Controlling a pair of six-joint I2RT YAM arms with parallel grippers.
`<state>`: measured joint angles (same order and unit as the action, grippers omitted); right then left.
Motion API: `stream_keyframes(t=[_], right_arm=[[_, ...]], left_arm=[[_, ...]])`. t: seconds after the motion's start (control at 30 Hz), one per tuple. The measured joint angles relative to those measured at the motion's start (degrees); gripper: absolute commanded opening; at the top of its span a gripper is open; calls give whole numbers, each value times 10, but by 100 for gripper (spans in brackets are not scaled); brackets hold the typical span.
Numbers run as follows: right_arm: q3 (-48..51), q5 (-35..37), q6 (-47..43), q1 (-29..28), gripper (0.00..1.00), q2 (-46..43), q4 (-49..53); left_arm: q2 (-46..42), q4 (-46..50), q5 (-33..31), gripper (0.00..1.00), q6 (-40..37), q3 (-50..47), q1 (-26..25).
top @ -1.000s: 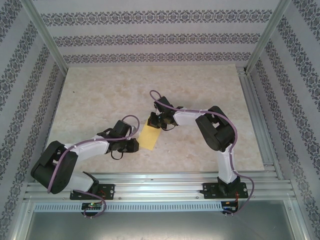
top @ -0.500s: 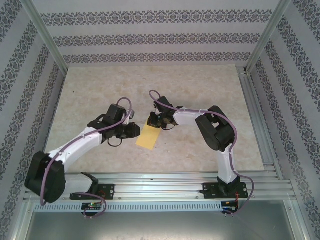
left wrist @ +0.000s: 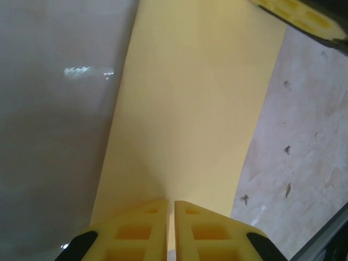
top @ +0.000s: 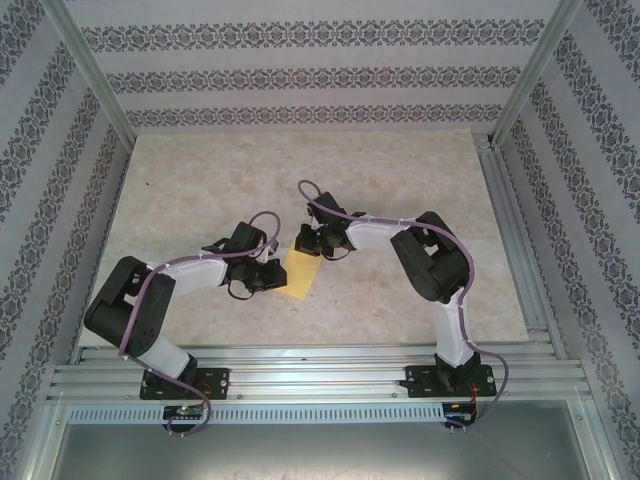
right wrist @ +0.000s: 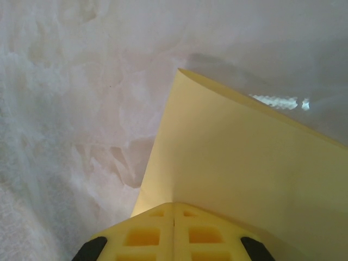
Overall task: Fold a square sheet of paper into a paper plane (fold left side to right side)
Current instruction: Hold the square sheet of paper at the center of the table, then fold the square sheet of paper in half at the center of the table.
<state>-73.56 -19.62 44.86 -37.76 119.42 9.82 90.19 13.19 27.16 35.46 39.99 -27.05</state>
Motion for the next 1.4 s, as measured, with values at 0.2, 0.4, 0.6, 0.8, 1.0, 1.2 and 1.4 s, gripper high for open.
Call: stream_keyframes(t=[0.2, 0.4, 0.6, 0.8, 1.0, 1.2, 1.4], right_arm=[[0, 2, -5, 1, 0, -8, 12], [1, 0, -2, 7, 0, -50, 14], [1, -2, 30, -17, 0, -48, -30], [-1, -9, 53, -43, 0, -2, -56], [-5, -17, 63, -49, 0, 19, -60], [-19, -13, 49, -49, 0, 24, -37], [-51, 9, 11, -44, 0, 31, 9]], left_arm=[[6, -18, -14, 11, 0, -17, 0], [1, -42, -13, 11, 0, -31, 0], [0, -45, -13, 11, 0, -33, 0], [0, -45, -14, 11, 0, -33, -1], [0, -45, -18, 10, 0, -32, -4], [0, -45, -20, 10, 0, -32, -5], [0, -45, -20, 10, 0, -32, -5]])
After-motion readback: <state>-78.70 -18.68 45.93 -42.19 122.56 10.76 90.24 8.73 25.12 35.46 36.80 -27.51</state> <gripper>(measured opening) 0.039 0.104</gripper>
